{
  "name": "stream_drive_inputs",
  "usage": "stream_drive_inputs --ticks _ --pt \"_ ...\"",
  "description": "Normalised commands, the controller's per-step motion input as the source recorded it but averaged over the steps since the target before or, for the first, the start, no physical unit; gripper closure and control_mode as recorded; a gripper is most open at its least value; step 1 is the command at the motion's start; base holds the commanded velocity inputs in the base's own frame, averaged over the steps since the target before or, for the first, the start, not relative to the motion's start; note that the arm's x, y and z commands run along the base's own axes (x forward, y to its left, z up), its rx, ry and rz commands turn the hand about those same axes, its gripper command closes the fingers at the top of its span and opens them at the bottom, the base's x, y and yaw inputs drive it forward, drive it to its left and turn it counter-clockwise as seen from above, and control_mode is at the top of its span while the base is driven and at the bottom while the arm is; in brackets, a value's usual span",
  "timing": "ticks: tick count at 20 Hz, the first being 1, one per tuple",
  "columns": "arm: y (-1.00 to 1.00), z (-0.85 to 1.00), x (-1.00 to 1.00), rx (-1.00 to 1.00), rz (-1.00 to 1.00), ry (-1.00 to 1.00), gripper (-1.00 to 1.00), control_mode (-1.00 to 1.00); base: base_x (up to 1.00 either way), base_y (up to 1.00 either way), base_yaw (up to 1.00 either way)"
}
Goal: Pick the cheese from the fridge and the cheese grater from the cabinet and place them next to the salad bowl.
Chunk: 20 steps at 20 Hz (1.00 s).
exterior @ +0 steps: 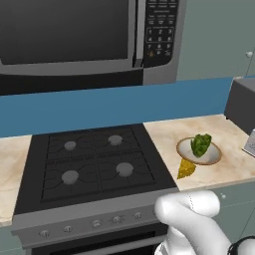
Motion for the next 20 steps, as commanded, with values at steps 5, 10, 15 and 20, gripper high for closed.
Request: stream_drive_inputs --ticks 5,10,15,20 --pt "0.0 -0.33 0.28 0.08 0.13 0.0 1.0 -1.0 0.0 0.0 0.0" --pt "-0.11 -0.21 0.16 0.0 0.06 -0.01 1.0 -1.0 0.0 0.0 0.0" --pt "-0.31 -0.1 0.07 0.0 0.04 -0.01 1.0 -1.0 0.0 0.0 0.0" --pt "-0.02 -0.27 0.11 0.0 0.01 0.04 1.0 -1.0 0.0 0.0 0.0"
